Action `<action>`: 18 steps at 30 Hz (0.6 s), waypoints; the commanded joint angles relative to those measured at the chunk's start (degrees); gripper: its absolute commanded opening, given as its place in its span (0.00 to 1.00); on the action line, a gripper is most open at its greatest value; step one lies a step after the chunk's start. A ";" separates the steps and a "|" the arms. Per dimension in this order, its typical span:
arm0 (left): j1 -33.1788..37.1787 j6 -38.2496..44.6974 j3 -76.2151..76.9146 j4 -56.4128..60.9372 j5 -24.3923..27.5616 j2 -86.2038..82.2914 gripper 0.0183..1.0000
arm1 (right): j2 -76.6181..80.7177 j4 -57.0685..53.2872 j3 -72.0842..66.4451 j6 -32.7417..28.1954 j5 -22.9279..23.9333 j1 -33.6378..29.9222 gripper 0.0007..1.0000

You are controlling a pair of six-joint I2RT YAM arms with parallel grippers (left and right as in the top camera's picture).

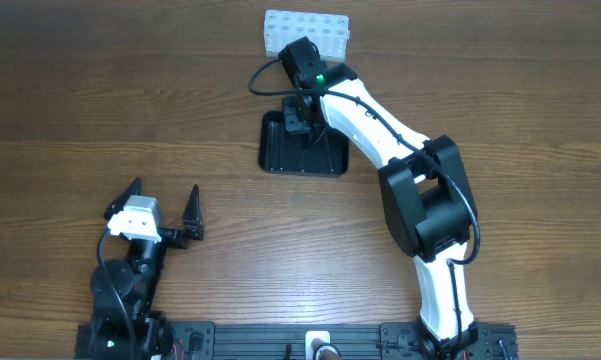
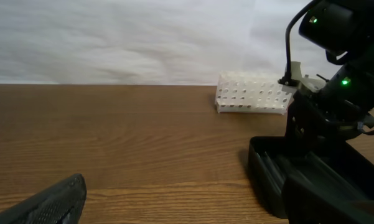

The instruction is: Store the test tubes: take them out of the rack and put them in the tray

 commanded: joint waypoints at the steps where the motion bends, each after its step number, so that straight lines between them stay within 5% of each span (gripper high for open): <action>1: 0.26 0.85 -0.35 -0.04 0.35 -0.50 1.00 | -11.15 0.13 -0.13 -4.11 -0.17 -0.66 0.36; 5: 0.26 0.85 -0.35 -0.04 0.35 -0.50 1.00 | -21.55 0.11 -0.20 -6.16 3.58 -3.41 0.43; 9: 0.26 0.85 -0.35 -0.04 0.35 -0.50 1.00 | -30.60 0.70 -1.25 -8.90 10.19 -7.91 0.69; 11: 0.26 0.85 -0.35 -0.04 0.35 -0.50 1.00 | -35.54 3.48 -4.04 -10.60 10.54 -10.97 0.83; 18: 0.26 0.85 -0.35 -0.04 0.33 -0.50 1.00 | -57.55 20.37 -27.91 -14.16 10.51 -20.76 0.99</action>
